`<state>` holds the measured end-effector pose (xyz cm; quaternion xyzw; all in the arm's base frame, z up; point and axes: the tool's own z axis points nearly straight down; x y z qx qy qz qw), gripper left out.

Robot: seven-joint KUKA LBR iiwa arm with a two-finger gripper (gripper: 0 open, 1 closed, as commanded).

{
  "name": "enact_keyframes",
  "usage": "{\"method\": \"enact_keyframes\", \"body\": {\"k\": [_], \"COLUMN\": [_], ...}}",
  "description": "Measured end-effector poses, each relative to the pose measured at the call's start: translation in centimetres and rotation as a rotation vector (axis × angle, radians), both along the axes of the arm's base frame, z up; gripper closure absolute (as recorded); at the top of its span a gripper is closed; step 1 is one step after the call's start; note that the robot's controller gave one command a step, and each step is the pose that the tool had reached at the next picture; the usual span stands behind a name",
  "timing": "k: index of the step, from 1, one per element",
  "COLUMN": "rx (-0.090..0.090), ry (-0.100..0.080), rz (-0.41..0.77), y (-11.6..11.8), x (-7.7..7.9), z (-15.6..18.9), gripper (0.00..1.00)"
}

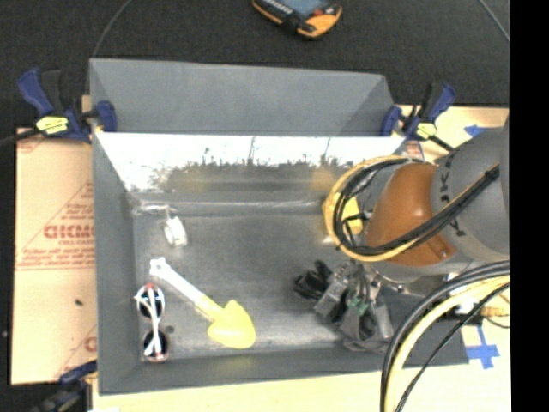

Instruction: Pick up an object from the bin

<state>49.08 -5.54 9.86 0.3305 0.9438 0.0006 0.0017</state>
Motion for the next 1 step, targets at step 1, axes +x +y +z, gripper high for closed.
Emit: {"method": "enact_keyframes", "body": {"k": [1], "rx": [0.001], "ry": [0.008], "rz": [0.002], "y": [-0.02], "x": [-0.17], "z": [1.44], "gripper": [1.0]}}
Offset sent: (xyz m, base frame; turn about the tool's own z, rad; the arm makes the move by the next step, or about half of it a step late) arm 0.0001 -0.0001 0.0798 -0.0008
